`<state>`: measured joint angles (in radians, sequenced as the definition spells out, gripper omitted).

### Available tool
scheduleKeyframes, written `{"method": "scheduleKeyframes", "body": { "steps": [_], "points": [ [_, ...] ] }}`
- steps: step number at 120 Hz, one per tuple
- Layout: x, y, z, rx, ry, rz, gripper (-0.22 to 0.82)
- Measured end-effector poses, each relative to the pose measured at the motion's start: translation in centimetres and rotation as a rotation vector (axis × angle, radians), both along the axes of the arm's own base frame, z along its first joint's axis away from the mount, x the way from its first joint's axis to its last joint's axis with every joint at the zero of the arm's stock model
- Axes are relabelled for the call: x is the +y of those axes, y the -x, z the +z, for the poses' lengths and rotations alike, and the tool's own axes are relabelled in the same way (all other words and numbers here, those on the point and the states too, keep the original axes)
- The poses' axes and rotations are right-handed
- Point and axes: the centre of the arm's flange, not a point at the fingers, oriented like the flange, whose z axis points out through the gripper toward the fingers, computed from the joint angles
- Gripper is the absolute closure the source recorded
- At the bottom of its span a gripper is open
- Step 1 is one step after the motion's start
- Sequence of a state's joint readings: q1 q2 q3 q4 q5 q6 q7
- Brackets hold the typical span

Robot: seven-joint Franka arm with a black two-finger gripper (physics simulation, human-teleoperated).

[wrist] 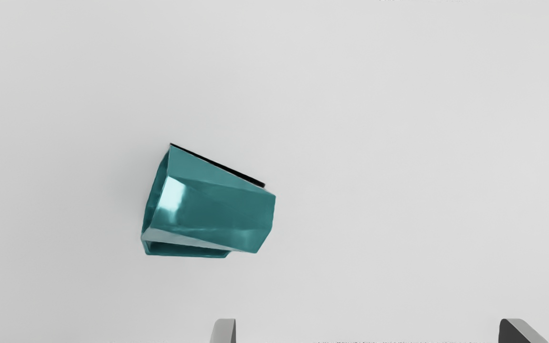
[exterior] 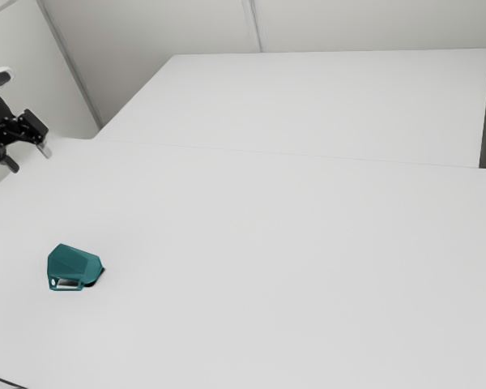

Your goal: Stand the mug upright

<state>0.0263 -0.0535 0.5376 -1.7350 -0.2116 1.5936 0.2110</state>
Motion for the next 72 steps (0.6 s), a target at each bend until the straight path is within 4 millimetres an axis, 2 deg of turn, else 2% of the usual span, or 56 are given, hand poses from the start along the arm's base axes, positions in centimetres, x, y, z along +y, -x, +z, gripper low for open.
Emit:
{"method": "scheduleKeyframes", "body": {
  "steps": [6, 11, 25, 32, 46, 72],
  "points": [
    [3.2, 2.9, -0.6, -0.031, 0.064, 0.051, 0.00],
    [5.1, 4.7, -1.1, -0.056, 0.108, 0.077, 0.00],
    [7.7, 7.8, -3.1, -0.103, 0.212, 0.079, 0.00],
    [8.3, 8.5, -4.5, -0.111, 0.248, 0.060, 0.00],
    [9.5, 9.2, -8.6, -0.103, 0.316, 0.033, 0.00],
    [12.9, 11.1, -15.2, -0.086, 0.380, 0.003, 0.00]
  ]
}}
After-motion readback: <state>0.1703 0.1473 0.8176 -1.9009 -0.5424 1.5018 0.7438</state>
